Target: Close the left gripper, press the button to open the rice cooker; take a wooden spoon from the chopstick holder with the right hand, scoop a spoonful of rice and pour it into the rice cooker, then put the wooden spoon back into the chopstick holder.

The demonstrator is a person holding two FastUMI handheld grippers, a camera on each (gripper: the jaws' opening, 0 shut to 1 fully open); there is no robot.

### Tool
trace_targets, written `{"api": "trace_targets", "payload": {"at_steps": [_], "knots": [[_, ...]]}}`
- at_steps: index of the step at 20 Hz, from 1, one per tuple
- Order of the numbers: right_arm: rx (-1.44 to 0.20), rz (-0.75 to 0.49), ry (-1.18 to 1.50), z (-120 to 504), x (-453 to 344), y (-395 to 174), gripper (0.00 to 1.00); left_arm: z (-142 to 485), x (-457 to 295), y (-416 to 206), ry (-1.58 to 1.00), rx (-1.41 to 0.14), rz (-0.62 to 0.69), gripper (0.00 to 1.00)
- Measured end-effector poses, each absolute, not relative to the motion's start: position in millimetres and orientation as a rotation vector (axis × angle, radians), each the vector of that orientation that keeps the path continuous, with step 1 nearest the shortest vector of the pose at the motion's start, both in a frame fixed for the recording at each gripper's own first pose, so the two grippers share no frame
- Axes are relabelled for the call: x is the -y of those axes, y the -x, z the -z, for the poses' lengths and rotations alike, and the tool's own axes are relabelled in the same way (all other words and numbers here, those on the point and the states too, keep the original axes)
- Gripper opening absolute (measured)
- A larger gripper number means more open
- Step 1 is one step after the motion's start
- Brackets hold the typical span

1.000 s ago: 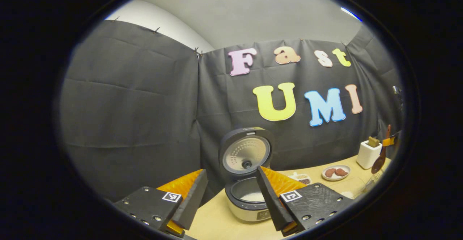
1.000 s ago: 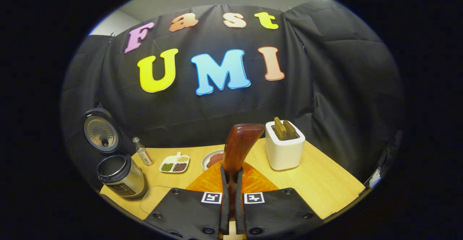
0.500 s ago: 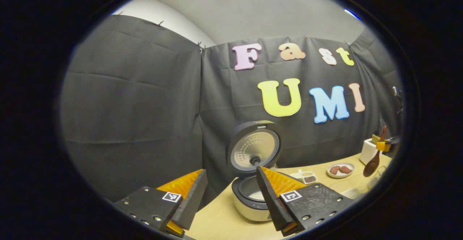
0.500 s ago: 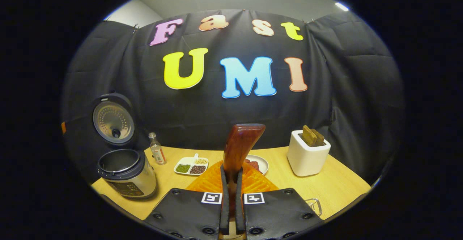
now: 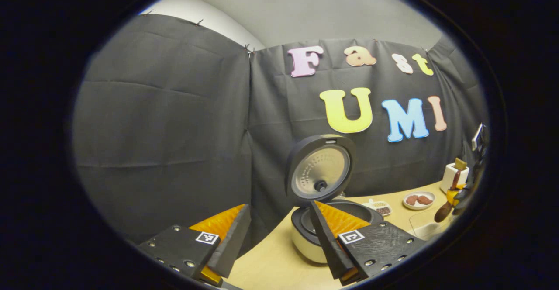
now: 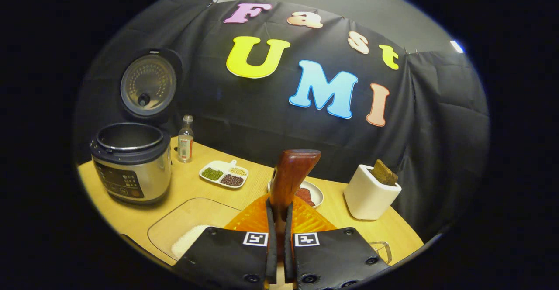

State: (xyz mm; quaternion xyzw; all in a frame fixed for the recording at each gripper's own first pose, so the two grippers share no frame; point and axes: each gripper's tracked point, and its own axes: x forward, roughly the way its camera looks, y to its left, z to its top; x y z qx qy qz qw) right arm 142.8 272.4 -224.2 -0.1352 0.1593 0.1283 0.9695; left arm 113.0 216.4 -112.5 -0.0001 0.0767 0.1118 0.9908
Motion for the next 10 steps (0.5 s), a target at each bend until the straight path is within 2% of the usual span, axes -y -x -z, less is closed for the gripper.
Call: {"api": "trace_targets", "payload": {"at_steps": [3, 4, 6, 10], "knots": [[-0.345, -0.272, 0.31, 242.3, -283.0, -138.2, 0.05, 115.5, -224.1, -109.1, -0.008, -0.162, -0.242, 0.84], [-0.36, -0.277, 0.309, 248.0, -286.5, -136.1, 0.08, 114.8, -225.4, -108.1, -0.01, -0.163, -0.247, 0.84], [-0.37, -0.281, 0.295, 251.9, -292.9, -132.8, 0.06, 114.5, -226.6, -105.5, -0.015, -0.164, -0.251, 0.84], [-0.423, -0.322, 0.207, 259.2, -314.6, -122.4, 0.08, 111.3, -224.0, -102.8, -0.022, -0.162, -0.25, 0.83]]}}
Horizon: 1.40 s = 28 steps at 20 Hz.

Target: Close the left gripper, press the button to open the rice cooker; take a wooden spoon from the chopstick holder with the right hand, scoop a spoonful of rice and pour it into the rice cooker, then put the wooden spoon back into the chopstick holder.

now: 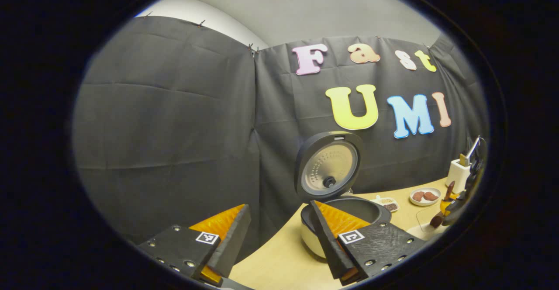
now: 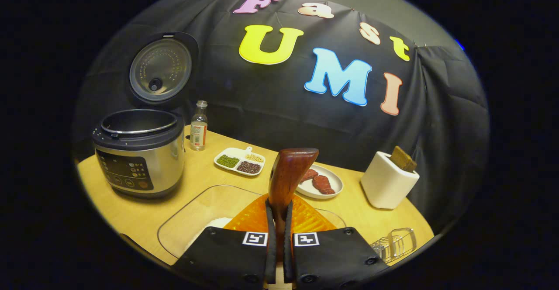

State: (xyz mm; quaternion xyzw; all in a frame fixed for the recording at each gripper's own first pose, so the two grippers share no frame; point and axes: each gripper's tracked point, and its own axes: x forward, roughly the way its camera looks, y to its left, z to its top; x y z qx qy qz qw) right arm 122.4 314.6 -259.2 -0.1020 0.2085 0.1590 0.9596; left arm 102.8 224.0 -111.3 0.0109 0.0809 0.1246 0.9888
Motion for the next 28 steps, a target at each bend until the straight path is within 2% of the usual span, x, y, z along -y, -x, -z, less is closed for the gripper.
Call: {"api": "trace_targets", "payload": {"at_steps": [5, 7, 12, 17, 19, 20, 28], "knots": [[-0.504, -0.357, 0.076, 260.7, -331.3, -108.4, 0.06, 112.6, -219.0, -98.5, -0.011, -0.161, -0.245, 0.83], [-0.543, -0.355, -0.006, 259.4, -331.8, -105.1, 0.08, 113.8, -217.3, -98.7, -0.008, -0.16, -0.244, 0.83], [-0.666, -0.301, -0.302, 261.7, -321.7, -105.2, 0.06, 109.6, -215.4, -97.3, 0.0, -0.155, -0.238, 0.84], [-0.766, -0.21, -0.591, 272.6, -295.7, -110.6, 0.08, 103.3, -206.9, -99.7, -0.009, -0.144, -0.219, 0.83], [-0.784, -0.189, -0.657, 275.3, -286.6, -112.1, 0.05, 101.0, -202.7, -100.4, -0.013, -0.14, -0.21, 0.83], [-0.784, -0.182, -0.68, 276.3, -283.0, -112.8, 0.08, 99.0, -201.0, -101.0, -0.016, -0.138, -0.208, 0.83], [-0.777, -0.171, -0.936, 244.6, -268.6, -132.9, 0.08, 100.7, -192.0, -101.6, -0.008, -0.135, -0.195, 0.83]]}}
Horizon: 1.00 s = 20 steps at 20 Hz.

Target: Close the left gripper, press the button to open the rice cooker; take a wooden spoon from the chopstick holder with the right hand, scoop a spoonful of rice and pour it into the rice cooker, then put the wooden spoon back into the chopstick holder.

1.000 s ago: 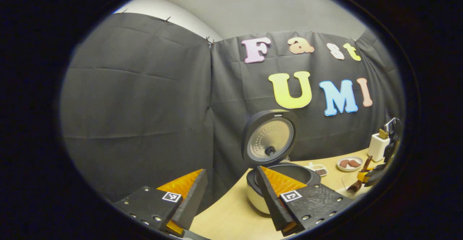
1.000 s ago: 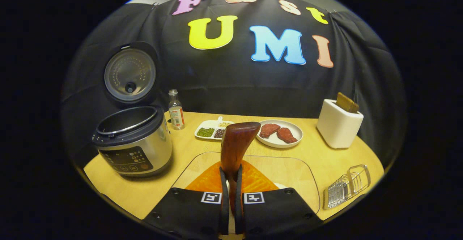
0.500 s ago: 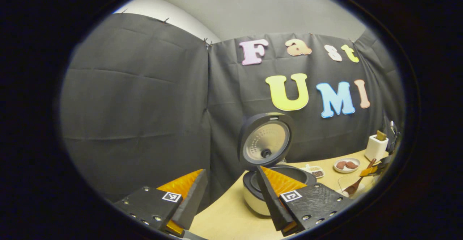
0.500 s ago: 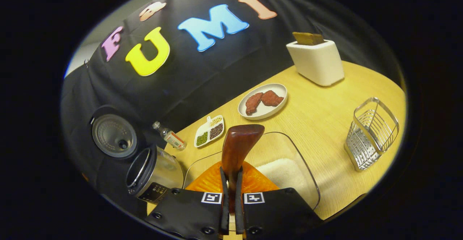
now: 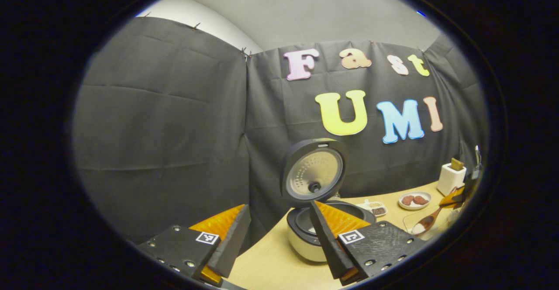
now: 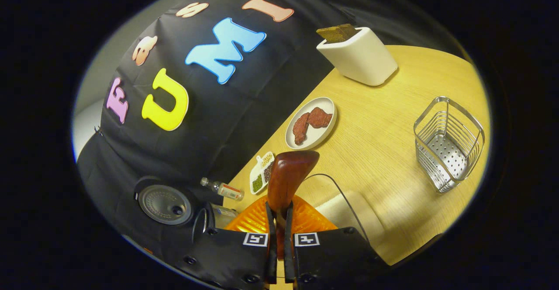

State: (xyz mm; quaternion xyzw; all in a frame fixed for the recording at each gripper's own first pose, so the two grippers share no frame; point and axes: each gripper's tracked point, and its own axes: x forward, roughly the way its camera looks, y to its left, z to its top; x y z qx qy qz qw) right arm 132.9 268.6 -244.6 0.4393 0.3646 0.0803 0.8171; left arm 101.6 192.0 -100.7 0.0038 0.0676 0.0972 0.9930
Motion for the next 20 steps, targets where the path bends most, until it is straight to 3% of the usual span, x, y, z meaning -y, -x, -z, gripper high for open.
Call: {"api": "trace_targets", "payload": {"at_steps": [5, 10, 20], "knots": [[-0.762, -0.207, -1.074, 211.3, -280.7, -148.2, 0.05, 105.8, -202.0, -102.1, 0.011, -0.14, -0.21, 0.84], [-0.754, -0.279, -1.173, 178.1, -314.8, -159.2, 0.08, 108.8, -221.6, -95.4, 0.018, -0.142, -0.243, 0.84], [-0.769, -0.47, -1.221, 134.6, -420.3, -169.1, 0.08, 111.6, -254.5, -77.4, 0.032, -0.147, -0.318, 0.84]]}}
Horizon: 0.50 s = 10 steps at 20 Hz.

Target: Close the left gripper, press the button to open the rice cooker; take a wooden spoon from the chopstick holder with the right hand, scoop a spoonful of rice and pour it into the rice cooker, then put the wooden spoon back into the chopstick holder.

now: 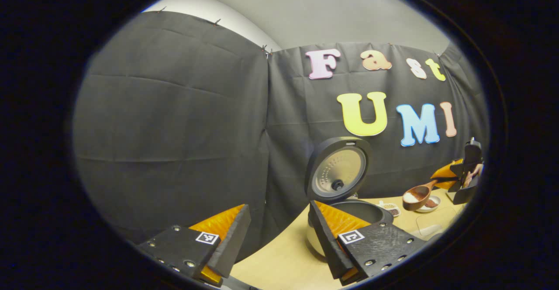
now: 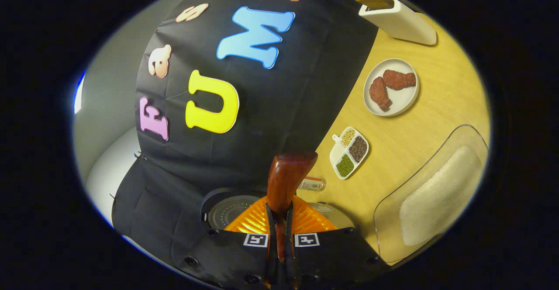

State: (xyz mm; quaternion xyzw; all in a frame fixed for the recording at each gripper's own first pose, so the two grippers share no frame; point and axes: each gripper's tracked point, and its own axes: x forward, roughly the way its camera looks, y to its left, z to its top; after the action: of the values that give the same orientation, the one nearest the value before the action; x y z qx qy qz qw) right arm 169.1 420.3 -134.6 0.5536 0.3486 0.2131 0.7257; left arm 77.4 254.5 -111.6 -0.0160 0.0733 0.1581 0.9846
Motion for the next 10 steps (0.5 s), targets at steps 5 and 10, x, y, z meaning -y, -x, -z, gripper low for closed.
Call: {"api": "trace_targets", "payload": {"at_steps": [5, 10], "knots": [[-0.773, -0.558, -1.19, 126.4, -477.8, -170.1, 0.08, 118.4, -269.9, -62.0, 0.017, -0.163, -0.36, 0.84], [-0.779, -0.619, -1.124, 134.9, -535.3, -170.8, 0.08, 124.0, -288.3, -37.3, 0.009, -0.194, -0.413, 0.83]]}}
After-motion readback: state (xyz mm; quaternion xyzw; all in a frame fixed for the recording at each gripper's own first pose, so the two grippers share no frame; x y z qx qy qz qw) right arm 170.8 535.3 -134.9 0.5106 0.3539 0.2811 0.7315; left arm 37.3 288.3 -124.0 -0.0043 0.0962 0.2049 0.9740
